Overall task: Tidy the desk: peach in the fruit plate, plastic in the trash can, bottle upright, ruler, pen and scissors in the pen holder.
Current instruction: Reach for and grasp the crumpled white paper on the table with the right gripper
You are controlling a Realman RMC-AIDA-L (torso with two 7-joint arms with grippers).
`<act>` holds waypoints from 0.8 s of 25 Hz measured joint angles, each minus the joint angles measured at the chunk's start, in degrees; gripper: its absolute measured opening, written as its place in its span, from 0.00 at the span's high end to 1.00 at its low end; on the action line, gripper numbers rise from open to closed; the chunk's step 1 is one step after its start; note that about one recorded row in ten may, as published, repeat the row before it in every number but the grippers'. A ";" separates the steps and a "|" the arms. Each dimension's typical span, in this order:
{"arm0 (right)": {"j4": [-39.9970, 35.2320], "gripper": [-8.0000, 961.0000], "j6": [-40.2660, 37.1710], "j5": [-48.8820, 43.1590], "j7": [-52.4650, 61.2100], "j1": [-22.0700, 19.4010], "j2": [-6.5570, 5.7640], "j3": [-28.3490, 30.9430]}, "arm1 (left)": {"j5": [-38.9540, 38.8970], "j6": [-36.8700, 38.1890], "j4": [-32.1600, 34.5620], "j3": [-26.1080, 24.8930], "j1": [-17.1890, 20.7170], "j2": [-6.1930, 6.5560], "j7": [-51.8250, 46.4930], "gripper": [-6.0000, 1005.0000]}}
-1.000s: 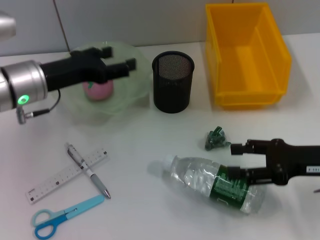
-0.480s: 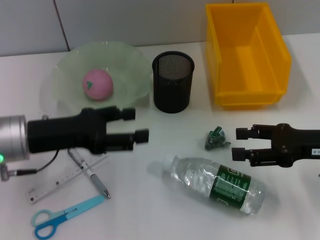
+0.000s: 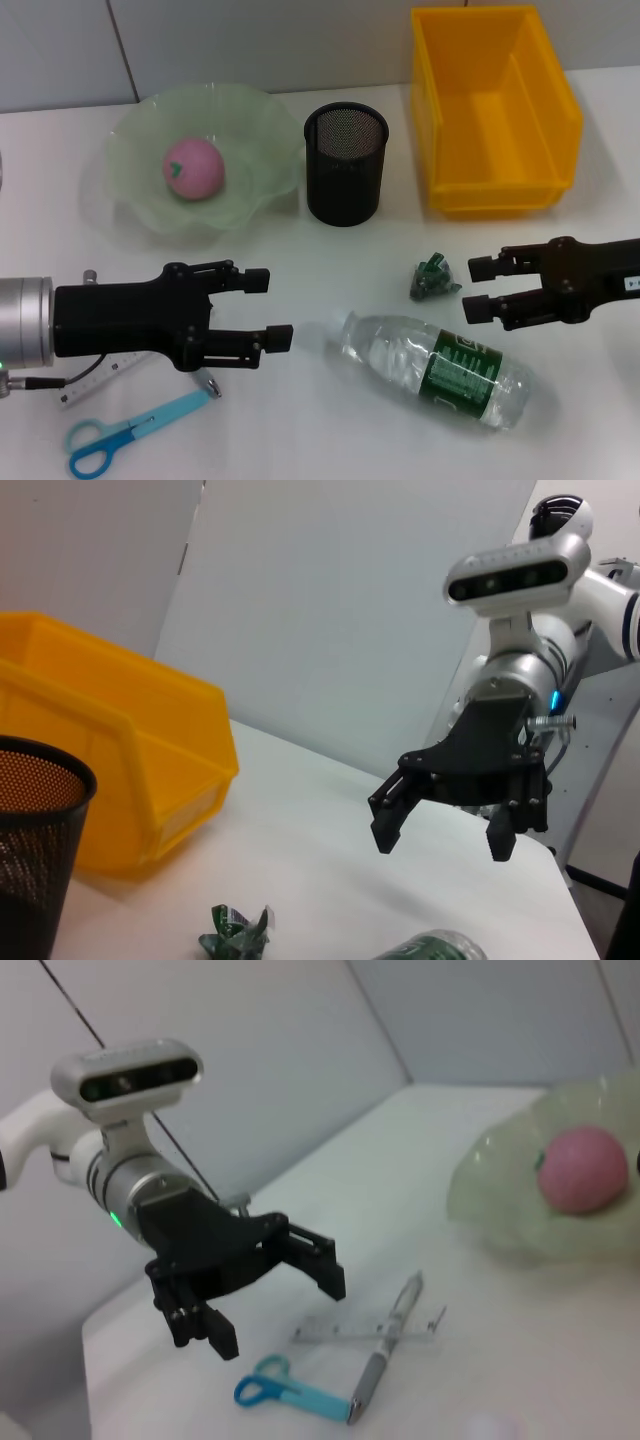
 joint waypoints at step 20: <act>-7.28 0.16 4.42 -14.25 21.77 16.29 -0.36 -11.82 | 0.08 -2.68 0.02 -0.47 2.36 -0.08 4.02 0.16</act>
